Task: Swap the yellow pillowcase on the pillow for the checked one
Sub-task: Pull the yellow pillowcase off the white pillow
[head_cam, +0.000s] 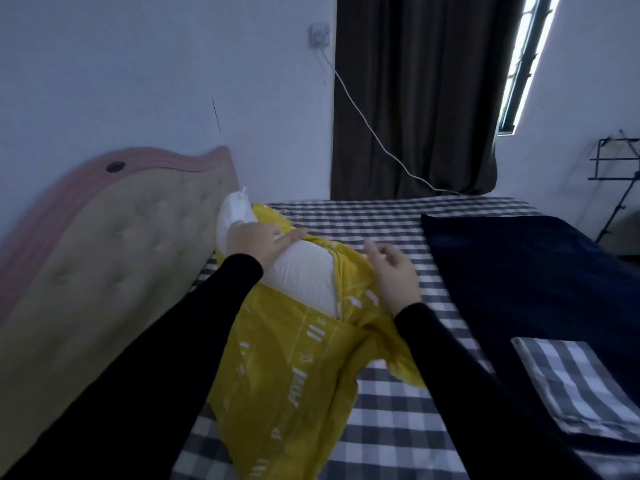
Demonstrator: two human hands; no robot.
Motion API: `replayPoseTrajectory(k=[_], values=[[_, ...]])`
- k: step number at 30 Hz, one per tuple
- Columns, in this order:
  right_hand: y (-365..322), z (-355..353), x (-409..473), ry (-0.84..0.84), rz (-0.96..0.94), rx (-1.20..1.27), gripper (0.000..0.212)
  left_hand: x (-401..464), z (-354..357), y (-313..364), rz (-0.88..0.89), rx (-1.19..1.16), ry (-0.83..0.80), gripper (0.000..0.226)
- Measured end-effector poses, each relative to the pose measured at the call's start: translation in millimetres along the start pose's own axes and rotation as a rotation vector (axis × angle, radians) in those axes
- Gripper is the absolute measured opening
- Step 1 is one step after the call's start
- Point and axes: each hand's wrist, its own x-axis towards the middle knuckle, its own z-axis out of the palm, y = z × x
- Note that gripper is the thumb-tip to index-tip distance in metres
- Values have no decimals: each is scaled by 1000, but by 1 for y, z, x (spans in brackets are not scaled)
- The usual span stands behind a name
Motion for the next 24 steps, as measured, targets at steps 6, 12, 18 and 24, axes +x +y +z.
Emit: replayPoseTrajectory(k=[6,12,18,24], values=[[34,7,-39,73,-200,32,14,11,1,35,393,-209,-133,76],[35,1,-27,12,-99,166,29,-12,20,58,523,-125,-149,71],[71,-23,-20,209,202,77,27,-3,5,30,226,-151,-156,110],[37,19,-28,-62,97,363,35,14,-32,17,93,-165,-48,80]])
